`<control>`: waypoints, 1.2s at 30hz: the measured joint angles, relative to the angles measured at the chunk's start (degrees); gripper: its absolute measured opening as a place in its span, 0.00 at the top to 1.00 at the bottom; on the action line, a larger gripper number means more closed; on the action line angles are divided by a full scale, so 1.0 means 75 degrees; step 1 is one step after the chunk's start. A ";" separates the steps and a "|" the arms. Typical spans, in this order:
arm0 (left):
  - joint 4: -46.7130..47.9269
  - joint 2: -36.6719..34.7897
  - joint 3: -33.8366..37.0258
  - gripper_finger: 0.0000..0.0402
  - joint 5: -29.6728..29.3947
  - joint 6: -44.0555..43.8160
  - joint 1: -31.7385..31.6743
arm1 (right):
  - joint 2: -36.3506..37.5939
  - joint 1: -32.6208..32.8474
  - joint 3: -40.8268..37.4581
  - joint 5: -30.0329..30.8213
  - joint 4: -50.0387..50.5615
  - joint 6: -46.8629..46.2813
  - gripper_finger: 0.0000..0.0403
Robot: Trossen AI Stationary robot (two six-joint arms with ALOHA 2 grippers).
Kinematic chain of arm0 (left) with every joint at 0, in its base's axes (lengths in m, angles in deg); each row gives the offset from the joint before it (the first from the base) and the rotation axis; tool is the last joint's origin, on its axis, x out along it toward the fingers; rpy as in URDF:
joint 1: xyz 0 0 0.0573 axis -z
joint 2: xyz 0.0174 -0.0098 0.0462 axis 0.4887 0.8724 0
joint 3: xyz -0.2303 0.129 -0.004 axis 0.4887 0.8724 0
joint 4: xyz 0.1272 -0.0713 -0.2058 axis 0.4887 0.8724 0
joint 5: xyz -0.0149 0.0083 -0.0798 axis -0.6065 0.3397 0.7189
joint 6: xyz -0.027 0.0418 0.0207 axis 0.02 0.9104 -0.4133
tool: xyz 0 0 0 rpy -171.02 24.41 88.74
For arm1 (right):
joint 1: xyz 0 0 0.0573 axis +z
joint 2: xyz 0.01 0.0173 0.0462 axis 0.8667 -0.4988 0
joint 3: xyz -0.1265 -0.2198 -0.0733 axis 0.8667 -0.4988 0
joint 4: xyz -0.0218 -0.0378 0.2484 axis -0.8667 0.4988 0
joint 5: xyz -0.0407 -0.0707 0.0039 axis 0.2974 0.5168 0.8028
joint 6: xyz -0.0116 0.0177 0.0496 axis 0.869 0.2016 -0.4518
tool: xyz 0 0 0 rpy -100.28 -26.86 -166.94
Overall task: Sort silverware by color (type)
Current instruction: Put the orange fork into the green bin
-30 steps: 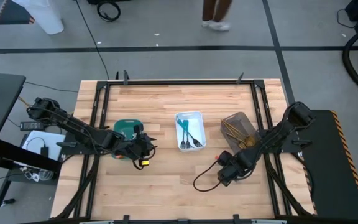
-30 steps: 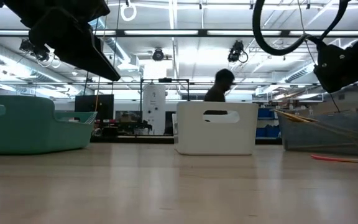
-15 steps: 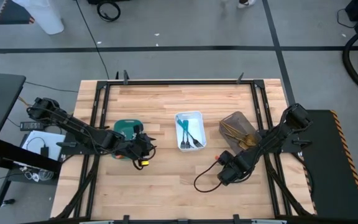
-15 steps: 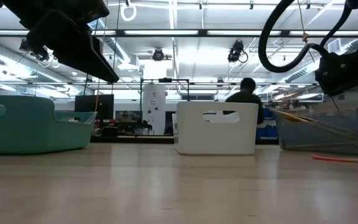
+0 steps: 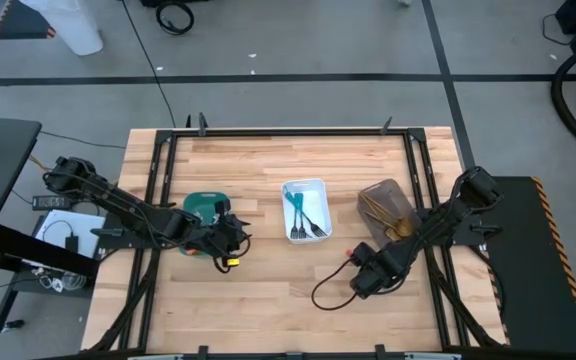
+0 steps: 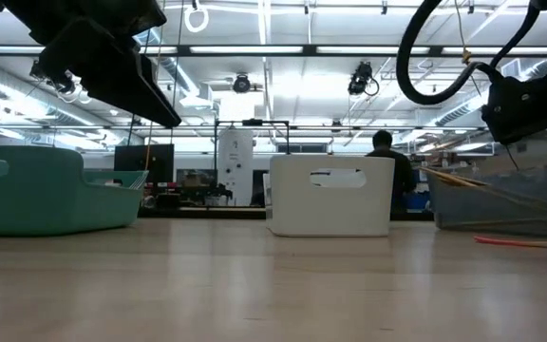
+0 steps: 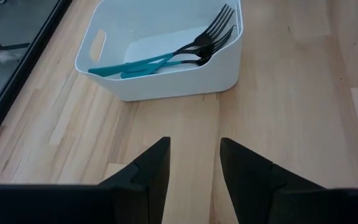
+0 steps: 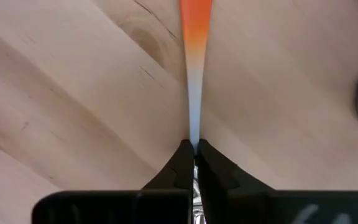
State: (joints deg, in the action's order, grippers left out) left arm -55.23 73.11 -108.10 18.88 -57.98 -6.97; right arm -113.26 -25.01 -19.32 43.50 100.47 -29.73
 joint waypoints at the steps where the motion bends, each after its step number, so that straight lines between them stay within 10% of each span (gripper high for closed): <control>1: -0.0004 0.0000 0.0000 0.63 0.0000 0.0000 0.0000 | 0.0011 -0.0013 0.0026 0.0000 0.0013 0.0001 0.97; 15: -0.1852 0.0174 -0.0003 0.63 0.1497 0.1454 0.0015 | 0.0028 -0.0423 0.0617 0.0344 -0.0269 0.1165 0.98; 36: -0.2662 0.1231 -0.0357 0.52 0.0859 0.3375 0.0602 | 0.0048 -0.2484 0.0631 -0.0554 -0.4033 0.4240 0.97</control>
State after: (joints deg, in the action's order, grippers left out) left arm -75.19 82.35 -110.77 25.33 -32.67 -2.46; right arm -112.90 -43.64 -14.58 39.35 70.23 2.07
